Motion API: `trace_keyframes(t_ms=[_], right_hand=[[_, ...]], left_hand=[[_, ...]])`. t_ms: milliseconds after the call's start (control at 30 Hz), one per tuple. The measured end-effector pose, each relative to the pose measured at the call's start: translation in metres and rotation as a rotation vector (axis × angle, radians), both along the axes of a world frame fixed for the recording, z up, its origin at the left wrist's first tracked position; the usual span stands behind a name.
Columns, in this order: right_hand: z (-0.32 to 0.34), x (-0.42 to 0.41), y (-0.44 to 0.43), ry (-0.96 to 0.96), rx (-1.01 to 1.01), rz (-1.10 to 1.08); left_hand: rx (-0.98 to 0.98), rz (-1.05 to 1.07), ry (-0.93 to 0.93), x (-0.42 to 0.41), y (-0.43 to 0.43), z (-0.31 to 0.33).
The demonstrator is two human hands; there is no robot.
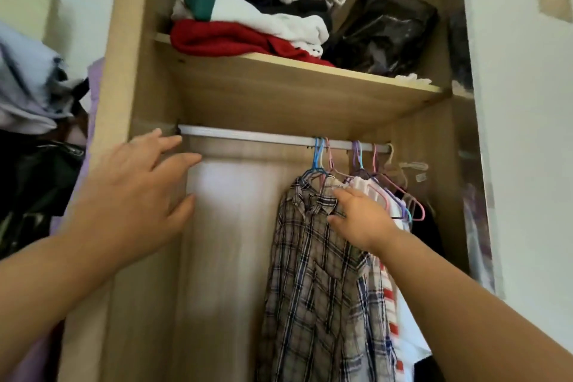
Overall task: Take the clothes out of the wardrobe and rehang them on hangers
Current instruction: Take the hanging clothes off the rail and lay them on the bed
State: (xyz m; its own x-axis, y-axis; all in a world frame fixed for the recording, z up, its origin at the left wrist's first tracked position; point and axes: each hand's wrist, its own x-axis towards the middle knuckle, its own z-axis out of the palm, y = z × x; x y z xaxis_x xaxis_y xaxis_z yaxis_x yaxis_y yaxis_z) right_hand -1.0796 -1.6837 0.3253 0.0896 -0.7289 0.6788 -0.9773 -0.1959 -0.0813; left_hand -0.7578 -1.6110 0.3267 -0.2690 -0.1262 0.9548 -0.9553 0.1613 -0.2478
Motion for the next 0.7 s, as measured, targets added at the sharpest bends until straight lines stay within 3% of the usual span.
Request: trace_keyframes(t_ms=[167, 333, 467, 600, 700], right_hand=[[0.02, -0.002, -0.04, -0.033, 0.021, -0.026], [0.035, -0.006, -0.067, -0.091, -0.009, -0.23], [0.033, -0.005, -0.096, -0.151, 0.086, -0.145], [0.029, 0.004, -0.114, -0.303, 0.024, -0.047], [0.029, 0.005, -0.118, -0.315, -0.012, -0.033]], left_hand=[[0.032, 0.106, 0.014, 0.006, -0.004, 0.008], [-0.008, 0.154, 0.039, 0.003, -0.011, 0.006], [-0.068, 0.216, -0.019, 0.003, -0.015, 0.006], [-0.095, 0.246, -0.055, 0.004, -0.016, 0.004], [-0.097, 0.278, -0.065, 0.004, -0.015, 0.003]])
